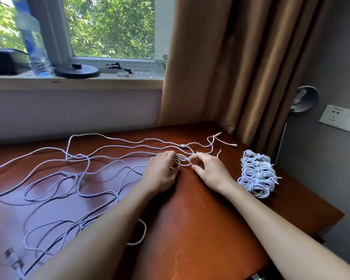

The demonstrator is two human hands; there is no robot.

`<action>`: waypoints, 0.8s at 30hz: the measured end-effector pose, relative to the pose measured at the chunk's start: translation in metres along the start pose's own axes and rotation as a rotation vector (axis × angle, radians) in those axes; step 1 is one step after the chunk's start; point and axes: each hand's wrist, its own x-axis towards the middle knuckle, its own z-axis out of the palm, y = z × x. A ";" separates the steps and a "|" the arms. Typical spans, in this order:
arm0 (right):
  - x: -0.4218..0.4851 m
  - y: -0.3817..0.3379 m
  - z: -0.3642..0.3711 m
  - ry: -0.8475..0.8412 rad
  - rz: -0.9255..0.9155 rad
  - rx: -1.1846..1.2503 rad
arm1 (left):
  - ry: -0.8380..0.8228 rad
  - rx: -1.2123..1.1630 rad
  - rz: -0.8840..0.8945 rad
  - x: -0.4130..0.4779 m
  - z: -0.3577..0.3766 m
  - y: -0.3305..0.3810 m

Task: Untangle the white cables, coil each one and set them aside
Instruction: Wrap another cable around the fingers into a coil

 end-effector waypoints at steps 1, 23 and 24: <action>0.003 -0.002 0.000 0.008 0.001 0.020 | -0.001 0.013 -0.004 0.003 -0.001 -0.003; 0.002 -0.099 -0.011 0.018 -0.298 0.340 | 0.166 -0.550 -0.374 -0.024 -0.107 0.005; 0.001 -0.105 -0.010 0.007 -0.316 0.341 | 0.185 -0.613 -0.396 -0.029 -0.113 0.004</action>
